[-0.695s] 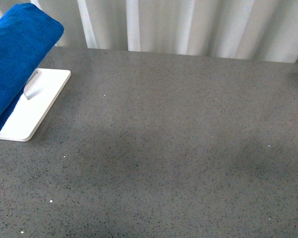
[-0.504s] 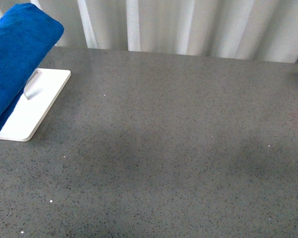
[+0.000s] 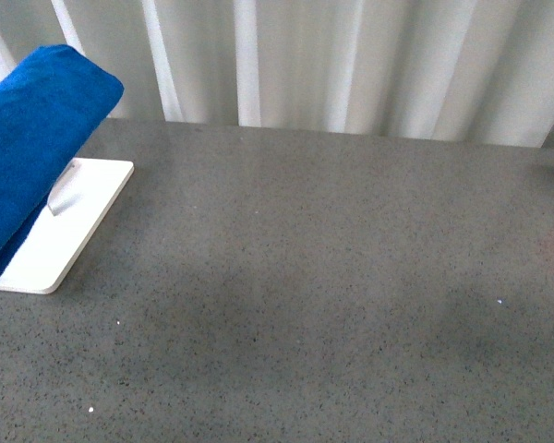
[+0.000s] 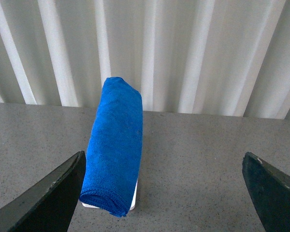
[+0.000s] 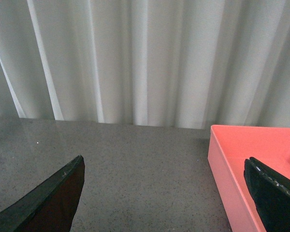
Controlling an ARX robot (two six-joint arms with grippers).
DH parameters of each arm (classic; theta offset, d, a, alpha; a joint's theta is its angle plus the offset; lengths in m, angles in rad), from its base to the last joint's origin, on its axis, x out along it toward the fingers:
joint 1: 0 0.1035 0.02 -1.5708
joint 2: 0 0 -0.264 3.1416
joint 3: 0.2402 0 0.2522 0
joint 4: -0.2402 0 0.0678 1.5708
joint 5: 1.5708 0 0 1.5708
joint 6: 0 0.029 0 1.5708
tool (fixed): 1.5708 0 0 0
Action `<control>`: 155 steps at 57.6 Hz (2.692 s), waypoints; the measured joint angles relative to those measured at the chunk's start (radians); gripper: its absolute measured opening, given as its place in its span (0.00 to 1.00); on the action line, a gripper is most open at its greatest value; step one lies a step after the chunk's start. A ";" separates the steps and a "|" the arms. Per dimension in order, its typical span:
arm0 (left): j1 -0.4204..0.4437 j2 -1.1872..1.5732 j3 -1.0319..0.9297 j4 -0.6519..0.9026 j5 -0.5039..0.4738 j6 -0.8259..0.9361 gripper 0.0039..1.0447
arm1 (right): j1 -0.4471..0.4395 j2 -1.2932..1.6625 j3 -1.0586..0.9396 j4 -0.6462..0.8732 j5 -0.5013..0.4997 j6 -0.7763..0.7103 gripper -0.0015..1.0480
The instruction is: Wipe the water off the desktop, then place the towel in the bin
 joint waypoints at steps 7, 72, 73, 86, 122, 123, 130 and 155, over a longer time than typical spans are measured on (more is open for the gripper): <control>0.000 0.000 0.000 0.000 0.000 0.000 0.94 | 0.000 0.000 0.000 0.000 0.000 0.000 0.93; -0.080 1.238 0.741 0.135 0.114 0.005 0.94 | 0.000 0.000 0.000 0.000 0.000 0.000 0.93; -0.080 1.263 0.763 0.128 0.114 0.010 0.94 | 0.000 0.000 0.000 0.000 0.000 0.000 0.93; -0.031 1.709 1.210 -0.134 0.081 0.082 0.94 | 0.000 0.000 0.000 0.000 0.000 0.000 0.93; 0.085 2.093 1.623 -0.281 -0.034 0.213 0.94 | 0.000 0.000 0.000 0.000 0.000 0.000 0.93; 0.091 2.100 1.626 -0.280 -0.034 0.214 0.94 | 0.000 0.000 0.000 0.000 0.000 0.000 0.93; 0.116 2.134 1.637 -0.272 -0.034 0.224 0.94 | 0.000 0.000 0.000 0.000 0.000 0.000 0.93; 0.118 2.193 1.642 -0.215 -0.038 0.238 0.89 | 0.000 0.000 0.000 0.000 0.000 0.000 0.93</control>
